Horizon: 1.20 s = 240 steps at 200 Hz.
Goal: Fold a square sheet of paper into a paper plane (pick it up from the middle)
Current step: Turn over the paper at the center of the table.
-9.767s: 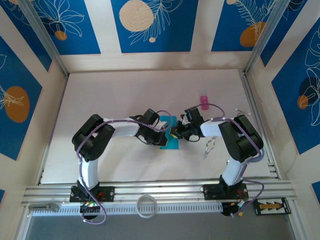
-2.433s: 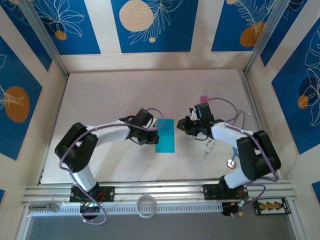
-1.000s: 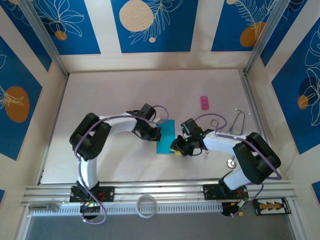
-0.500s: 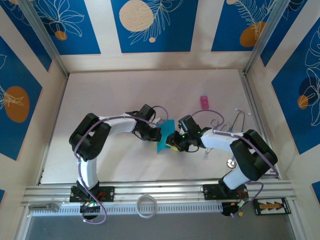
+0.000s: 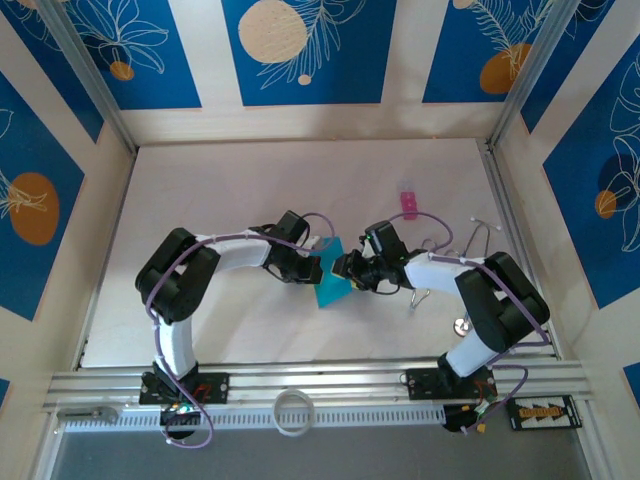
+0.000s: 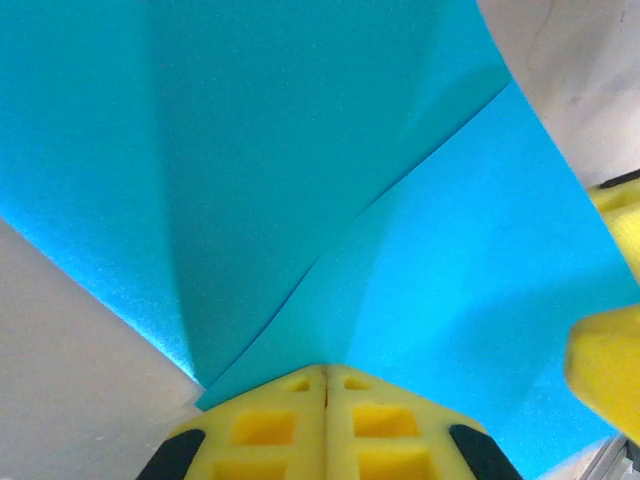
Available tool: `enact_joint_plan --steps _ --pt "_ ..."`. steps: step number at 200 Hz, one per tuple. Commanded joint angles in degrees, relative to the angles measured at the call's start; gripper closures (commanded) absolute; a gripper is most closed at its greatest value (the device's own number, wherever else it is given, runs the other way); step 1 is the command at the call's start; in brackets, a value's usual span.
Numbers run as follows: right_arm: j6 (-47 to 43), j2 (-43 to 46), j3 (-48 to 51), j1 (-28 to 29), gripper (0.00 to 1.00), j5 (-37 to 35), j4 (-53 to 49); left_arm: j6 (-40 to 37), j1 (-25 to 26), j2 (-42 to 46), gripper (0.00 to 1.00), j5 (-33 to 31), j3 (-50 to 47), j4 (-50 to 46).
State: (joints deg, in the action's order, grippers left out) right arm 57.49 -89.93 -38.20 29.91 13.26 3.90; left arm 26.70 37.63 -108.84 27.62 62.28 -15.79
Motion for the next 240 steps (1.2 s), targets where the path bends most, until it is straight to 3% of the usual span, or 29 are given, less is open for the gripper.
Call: enact_joint_plan --steps 1,117,240 --pt "-0.46 -0.42 -0.89 -0.36 0.57 2.32 1.63 0.37 0.03 0.29 0.96 -0.86 -1.24 -2.32" --pt "0.36 -4.55 -1.23 -3.36 0.59 3.52 2.78 1.42 0.01 1.52 0.96 -0.16 -1.46 -0.84" --pt "-5.68 -8.19 -4.21 -4.68 0.73 5.83 1.53 1.69 0.00 1.37 0.95 1.42 -0.66 -0.26"
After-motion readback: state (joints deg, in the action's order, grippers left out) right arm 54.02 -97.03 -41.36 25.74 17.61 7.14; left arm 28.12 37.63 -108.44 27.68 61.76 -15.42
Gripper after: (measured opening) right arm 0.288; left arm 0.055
